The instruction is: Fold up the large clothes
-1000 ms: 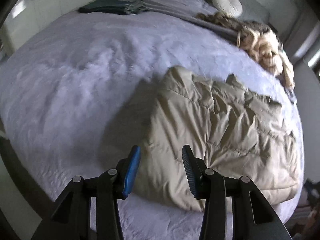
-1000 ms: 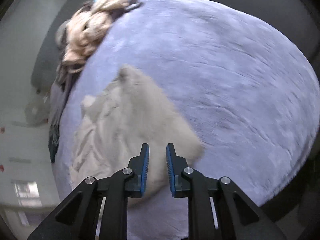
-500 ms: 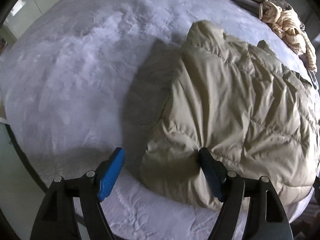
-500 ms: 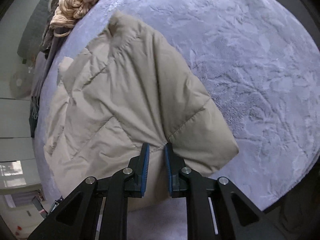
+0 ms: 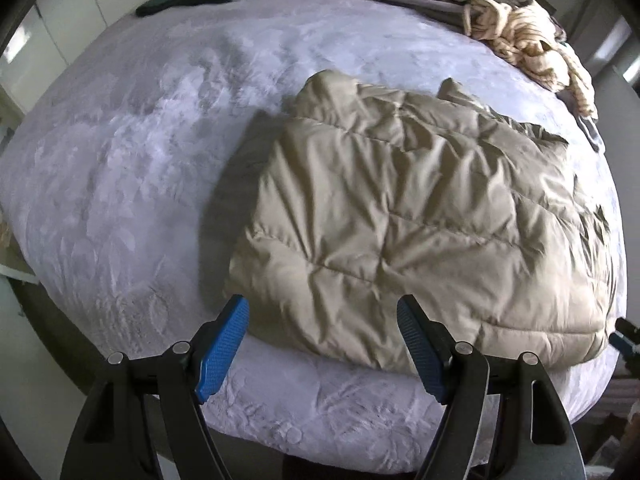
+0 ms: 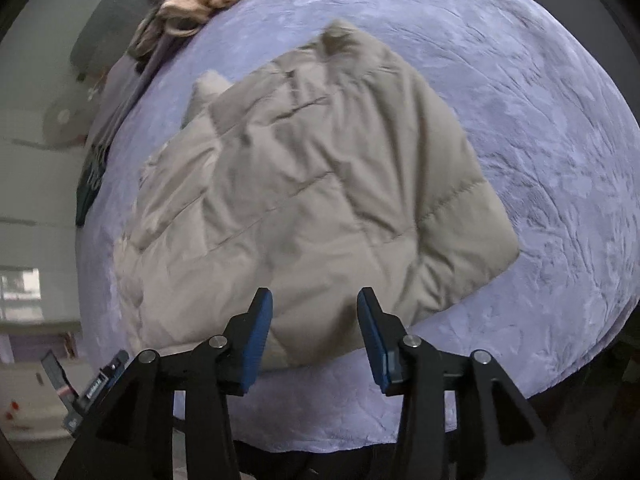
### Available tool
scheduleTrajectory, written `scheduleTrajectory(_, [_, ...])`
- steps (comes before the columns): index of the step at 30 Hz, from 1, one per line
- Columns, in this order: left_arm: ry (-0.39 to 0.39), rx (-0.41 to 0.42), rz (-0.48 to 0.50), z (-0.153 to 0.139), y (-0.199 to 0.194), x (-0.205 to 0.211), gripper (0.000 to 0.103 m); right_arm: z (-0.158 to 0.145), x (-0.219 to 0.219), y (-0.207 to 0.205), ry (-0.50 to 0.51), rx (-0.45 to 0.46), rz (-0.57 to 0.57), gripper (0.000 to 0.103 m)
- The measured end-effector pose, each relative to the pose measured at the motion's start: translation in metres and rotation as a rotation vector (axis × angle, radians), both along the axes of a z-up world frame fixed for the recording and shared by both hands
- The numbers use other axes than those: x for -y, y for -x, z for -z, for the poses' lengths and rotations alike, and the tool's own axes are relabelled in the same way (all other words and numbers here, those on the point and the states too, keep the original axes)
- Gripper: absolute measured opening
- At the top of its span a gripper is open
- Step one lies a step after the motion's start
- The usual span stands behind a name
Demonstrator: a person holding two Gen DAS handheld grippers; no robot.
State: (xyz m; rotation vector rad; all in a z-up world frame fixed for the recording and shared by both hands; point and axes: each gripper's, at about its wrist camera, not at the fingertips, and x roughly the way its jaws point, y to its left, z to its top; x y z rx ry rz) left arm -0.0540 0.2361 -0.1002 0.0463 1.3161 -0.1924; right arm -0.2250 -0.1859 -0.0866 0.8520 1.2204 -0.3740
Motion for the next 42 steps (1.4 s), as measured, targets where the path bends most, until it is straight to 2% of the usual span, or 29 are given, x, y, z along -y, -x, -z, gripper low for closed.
scheduleTrajectory(1, [-0.010,0.004,0.005,-0.002,0.003,0.002,0.085,-0.002,-0.002,-0.001,0.004,0.003,-0.015,0.049])
scheduleTrajectory(2, [-0.017,0.007,0.005,-0.003,0.005,0.004,0.101,-0.005,-0.005,-0.002,0.006,0.009,-0.029,0.051])
scheduleTrajectory(3, [-0.026,0.016,0.003,-0.006,0.009,0.005,0.103,-0.006,-0.005,-0.001,0.007,0.012,-0.038,0.055])
scheduleTrajectory(9, [-0.053,0.021,0.015,-0.010,0.029,0.010,0.103,-0.010,-0.014,0.011,0.011,0.014,-0.088,0.057])
scheduleTrajectory(16, [-0.081,0.022,0.034,-0.019,0.047,0.011,0.103,0.000,-0.022,0.032,-0.032,-0.012,-0.095,0.066])
scheduleTrajectory(23, [-0.090,0.029,0.079,-0.021,0.036,0.012,0.103,0.000,-0.031,0.034,-0.039,-0.018,-0.067,0.069])
scheduleTrajectory(31, [-0.099,0.027,0.131,-0.013,-0.013,-0.009,0.103,0.005,-0.068,-0.012,-0.028,-0.003,-0.060,0.070])
scheduleTrajectory(32, [-0.098,0.029,0.139,-0.012,-0.022,-0.013,0.103,0.006,-0.076,-0.021,-0.026,0.000,-0.067,0.072])
scheduleTrajectory(33, [-0.098,0.030,0.145,-0.011,-0.029,-0.016,0.103,0.006,-0.084,-0.031,-0.021,0.005,-0.077,0.084])
scheduleTrajectory(34, [-0.099,0.029,0.152,-0.010,-0.036,-0.019,0.103,0.005,-0.090,-0.039,-0.015,0.013,-0.084,0.087])
scheduleTrajectory(37, [-0.091,0.013,0.177,-0.004,-0.056,-0.027,0.103,0.004,-0.112,-0.065,0.008,0.025,-0.098,0.092])
scheduleTrajectory(42, [-0.069,-0.018,0.195,0.010,-0.081,-0.037,0.103,0.008,-0.136,-0.095,0.010,0.012,-0.114,0.092])
